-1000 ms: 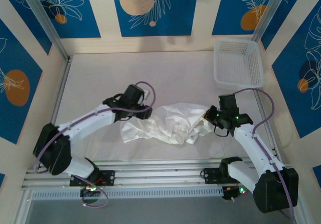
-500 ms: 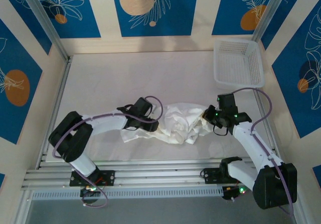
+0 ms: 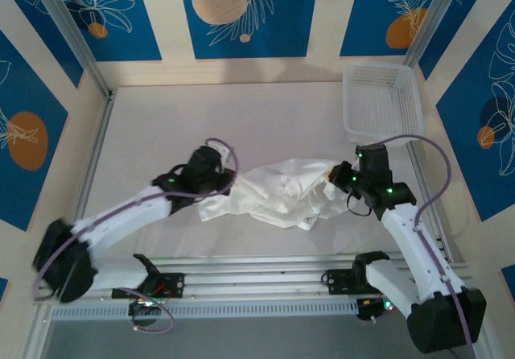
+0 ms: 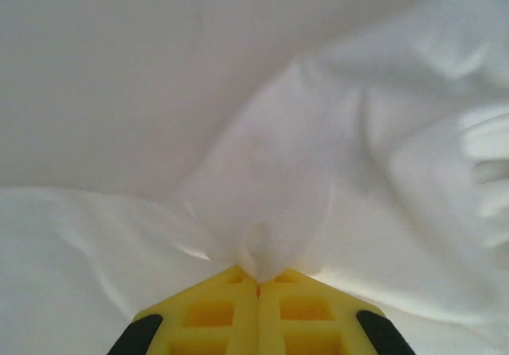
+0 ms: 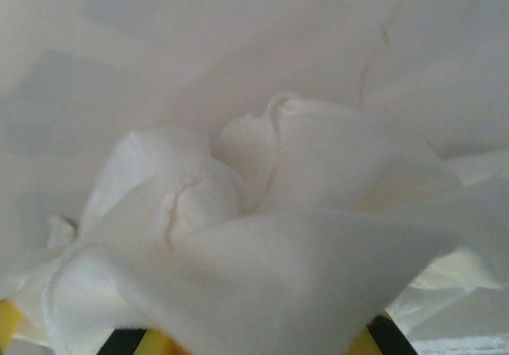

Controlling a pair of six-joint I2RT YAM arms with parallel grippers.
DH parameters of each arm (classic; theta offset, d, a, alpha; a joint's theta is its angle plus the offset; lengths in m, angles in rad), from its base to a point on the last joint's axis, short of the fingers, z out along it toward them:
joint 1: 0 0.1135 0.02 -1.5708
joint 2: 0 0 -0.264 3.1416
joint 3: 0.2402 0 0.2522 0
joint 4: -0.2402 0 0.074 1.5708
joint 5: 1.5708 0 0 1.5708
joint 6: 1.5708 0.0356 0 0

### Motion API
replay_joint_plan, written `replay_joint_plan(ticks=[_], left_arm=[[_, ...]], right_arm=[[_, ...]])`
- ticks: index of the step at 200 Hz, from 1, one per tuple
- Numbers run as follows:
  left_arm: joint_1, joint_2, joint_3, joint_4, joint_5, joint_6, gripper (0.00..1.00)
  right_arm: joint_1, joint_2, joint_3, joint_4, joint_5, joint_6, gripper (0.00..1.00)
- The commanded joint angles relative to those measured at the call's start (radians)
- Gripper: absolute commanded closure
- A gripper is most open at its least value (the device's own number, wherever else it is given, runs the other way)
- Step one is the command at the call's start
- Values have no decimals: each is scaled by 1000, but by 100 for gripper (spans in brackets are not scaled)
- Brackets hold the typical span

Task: Fold the inside-out t-shirt

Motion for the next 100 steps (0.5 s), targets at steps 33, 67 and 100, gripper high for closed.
replay_joint_plan(ticks=[33, 67, 100], left_arm=[[16, -295, 333, -312, -193, 142, 100], [15, -399, 560, -348, -172, 199, 100], [15, -383, 769, -396, -131, 207, 100]], right_arm=[[31, -74, 354, -4, -157, -122, 100], [53, -151, 554, -12, -176, -185, 100], [59, -180, 714, 40, -245, -195, 100]])
